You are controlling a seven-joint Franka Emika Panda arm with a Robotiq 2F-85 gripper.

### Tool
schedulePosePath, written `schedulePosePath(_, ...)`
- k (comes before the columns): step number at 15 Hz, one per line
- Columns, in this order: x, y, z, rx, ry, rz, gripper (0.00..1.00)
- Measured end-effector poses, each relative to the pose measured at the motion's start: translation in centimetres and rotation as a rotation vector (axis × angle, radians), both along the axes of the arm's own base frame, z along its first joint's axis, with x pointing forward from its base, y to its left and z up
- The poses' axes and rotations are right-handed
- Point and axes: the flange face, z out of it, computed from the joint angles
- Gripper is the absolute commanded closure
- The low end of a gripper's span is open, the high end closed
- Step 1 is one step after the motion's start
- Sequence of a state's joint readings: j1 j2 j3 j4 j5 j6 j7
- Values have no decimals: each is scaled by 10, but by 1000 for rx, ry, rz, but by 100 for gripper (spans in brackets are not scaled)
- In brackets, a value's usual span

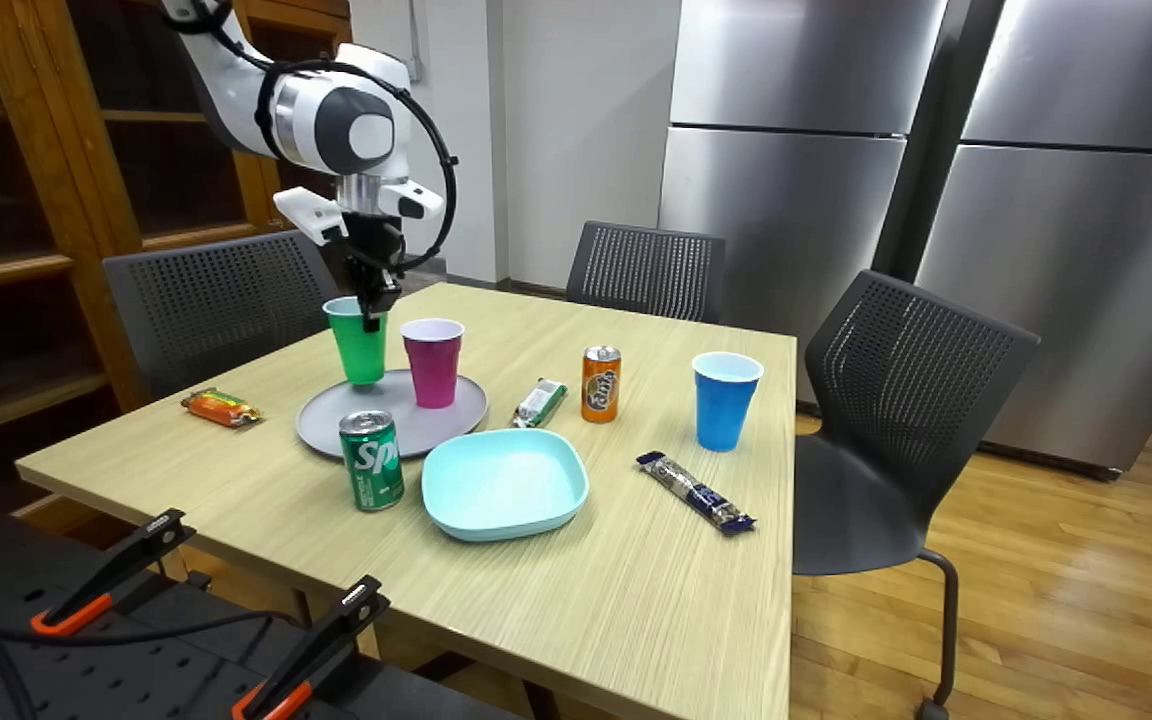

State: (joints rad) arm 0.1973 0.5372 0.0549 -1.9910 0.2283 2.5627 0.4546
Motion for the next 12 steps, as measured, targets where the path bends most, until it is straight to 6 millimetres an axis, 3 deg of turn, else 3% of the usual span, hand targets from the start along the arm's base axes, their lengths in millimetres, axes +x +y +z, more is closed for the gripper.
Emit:
schedulePosePath(8,-20,-9,-14,-11,23,-8,99)
schedulePosePath(9,-22,-10,-16,-10,26,-10,72)
schedulePosePath(12,-25,-12,-17,-9,33,-15,54)
